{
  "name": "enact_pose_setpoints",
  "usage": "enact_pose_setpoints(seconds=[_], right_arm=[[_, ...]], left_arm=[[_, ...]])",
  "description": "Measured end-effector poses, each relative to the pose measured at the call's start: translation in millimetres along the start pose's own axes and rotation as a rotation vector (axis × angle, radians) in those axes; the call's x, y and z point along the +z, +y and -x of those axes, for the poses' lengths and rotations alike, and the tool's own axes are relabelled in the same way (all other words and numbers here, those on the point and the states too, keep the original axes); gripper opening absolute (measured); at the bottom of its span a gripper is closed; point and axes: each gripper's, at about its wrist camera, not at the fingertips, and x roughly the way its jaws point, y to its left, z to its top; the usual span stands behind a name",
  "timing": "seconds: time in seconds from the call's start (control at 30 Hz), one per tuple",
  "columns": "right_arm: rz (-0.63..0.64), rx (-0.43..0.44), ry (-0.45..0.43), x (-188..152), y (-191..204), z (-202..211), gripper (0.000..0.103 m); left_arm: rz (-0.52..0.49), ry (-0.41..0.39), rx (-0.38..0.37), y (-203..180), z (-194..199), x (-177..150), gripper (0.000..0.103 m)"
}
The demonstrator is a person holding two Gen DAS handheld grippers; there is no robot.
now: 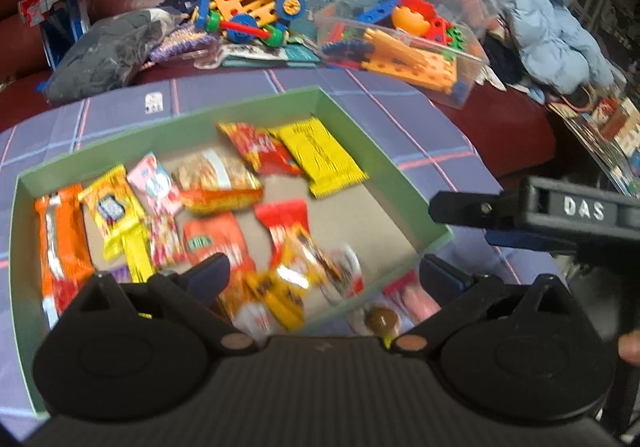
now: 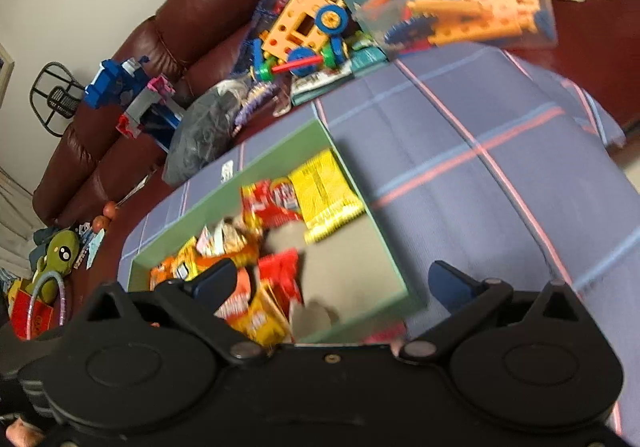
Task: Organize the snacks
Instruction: 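Move both tools to the green candy stick and clear cake bag, then grasp the clear cake bag with the left tool while the right tool grasps the green candy stick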
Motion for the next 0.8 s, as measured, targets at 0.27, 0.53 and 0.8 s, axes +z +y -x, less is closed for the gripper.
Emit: enact_pose_setpoints(seconds=[0.27, 0.53, 0.8], right_arm=[[-0.046, 0.009, 0.048, -28.1, -14.6, 5.9, 0.103], [-0.022, 0.026, 0.116, -58.5, -14.4, -1.8, 0.099], [-0.015, 0.0, 0.169, -77.1, -16.6, -10.5, 0.068]], left_arm=[[-0.039, 0.066, 0.011, -1.5, 0.3, -52.4, 0.103], [0.019, 0.144, 0.039, 20.3, -8.8, -88.3, 0.103], [0.068, 0.162, 0.05, 31.8, -13.4, -98.1, 0.103]])
